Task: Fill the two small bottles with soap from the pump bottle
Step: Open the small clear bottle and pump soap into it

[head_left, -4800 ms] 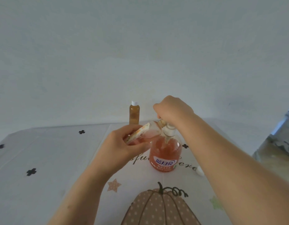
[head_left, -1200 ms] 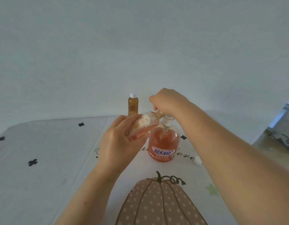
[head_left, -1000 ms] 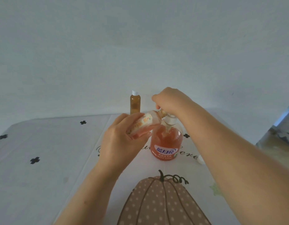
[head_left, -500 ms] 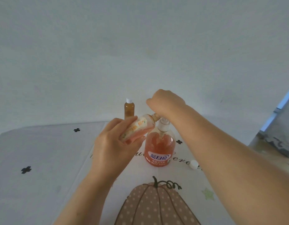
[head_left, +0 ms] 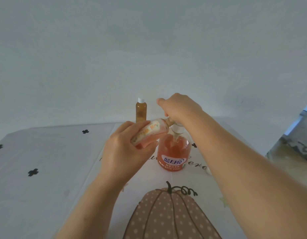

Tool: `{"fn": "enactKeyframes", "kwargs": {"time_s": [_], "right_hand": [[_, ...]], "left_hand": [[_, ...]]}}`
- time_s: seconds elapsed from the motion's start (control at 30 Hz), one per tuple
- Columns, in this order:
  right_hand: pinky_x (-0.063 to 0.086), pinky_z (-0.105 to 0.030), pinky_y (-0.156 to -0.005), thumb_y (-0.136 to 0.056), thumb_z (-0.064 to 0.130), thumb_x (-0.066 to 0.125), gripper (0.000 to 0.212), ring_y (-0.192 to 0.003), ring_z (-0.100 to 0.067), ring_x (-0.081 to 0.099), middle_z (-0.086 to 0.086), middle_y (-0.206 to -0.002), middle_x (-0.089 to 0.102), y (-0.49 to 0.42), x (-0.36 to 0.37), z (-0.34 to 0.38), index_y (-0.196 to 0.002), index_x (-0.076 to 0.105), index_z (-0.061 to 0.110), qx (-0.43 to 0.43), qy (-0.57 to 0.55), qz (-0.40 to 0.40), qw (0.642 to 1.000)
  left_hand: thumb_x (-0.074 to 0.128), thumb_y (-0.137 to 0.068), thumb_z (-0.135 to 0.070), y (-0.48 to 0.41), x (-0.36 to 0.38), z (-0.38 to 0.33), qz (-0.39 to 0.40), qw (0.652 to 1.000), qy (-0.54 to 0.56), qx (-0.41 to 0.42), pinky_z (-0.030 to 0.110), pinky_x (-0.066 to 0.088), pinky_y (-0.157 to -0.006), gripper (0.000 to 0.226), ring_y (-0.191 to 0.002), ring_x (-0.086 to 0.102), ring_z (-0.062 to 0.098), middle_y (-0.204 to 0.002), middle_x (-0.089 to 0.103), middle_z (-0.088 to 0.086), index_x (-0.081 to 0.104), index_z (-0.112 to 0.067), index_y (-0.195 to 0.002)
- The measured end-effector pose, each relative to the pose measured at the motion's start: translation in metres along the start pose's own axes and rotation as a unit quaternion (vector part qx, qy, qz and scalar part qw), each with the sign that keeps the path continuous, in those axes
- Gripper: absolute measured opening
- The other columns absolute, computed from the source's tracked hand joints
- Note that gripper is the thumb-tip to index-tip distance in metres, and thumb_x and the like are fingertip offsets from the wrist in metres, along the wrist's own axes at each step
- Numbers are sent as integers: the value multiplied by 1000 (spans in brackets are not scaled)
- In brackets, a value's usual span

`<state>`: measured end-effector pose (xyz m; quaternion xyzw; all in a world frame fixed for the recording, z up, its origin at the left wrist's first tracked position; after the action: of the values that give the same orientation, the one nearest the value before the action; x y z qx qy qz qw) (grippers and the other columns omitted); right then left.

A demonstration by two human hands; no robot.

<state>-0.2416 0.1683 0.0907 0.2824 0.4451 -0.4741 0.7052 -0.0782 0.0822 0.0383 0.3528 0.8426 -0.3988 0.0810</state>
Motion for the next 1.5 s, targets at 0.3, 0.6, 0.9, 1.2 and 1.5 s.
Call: {"fn": "enactKeyframes", "kwargs": {"time_s": [0.3,0.6,0.9,1.2,1.5], "right_hand": [[33,-27,-55,-100,37,42,36,-61,-18,53,0,-73,60,1,-13,7,-75,54,14,-18,49,-25,998],[41,-28,-60,-97,33,45,33,-61,-21,56,-2,-69,62,-2,-9,8,-92,69,11,-18,14,8,1000],[42,-30,-65,-95,28,44,34,-64,-22,55,-3,-71,61,-4,6,1,-98,72,10,-1,-5,30,1000],[44,-30,-67,-94,24,45,30,-70,-23,60,-5,-90,72,-4,1,2,-98,71,10,-2,-15,21,1000],[36,-24,-55,-92,16,47,22,-58,-19,52,-2,-79,66,0,-11,10,-90,69,12,-9,22,7,1000]], "left_hand": [[83,-72,-25,1,0,-2,1,1000,26,-12,18,47,-62,45,-74,61,7,-88,61,-18,70,-29,-116],[77,-71,-40,1,-2,-6,-7,1000,28,-1,16,48,-62,46,-76,61,6,-88,61,-17,70,-28,-115],[83,-70,-31,3,1,1,14,999,26,-29,17,48,-63,45,-77,63,7,-89,63,-16,70,-34,-113],[85,-69,-30,4,0,1,6,999,25,-37,14,47,-65,48,-78,62,6,-88,63,-15,71,-31,-115],[86,-68,-31,6,0,4,-4,996,55,-68,12,47,-67,52,-82,63,1,-94,67,-16,69,-33,-117]]}}
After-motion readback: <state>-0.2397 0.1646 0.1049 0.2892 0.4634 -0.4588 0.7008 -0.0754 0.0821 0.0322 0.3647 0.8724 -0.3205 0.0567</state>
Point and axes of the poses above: each hand's wrist, its own y-axis away from the middle knuckle, its own x-axis out of the palm, z = x × y, the point moved 6 cm from there along -y, towards the middle knuckle
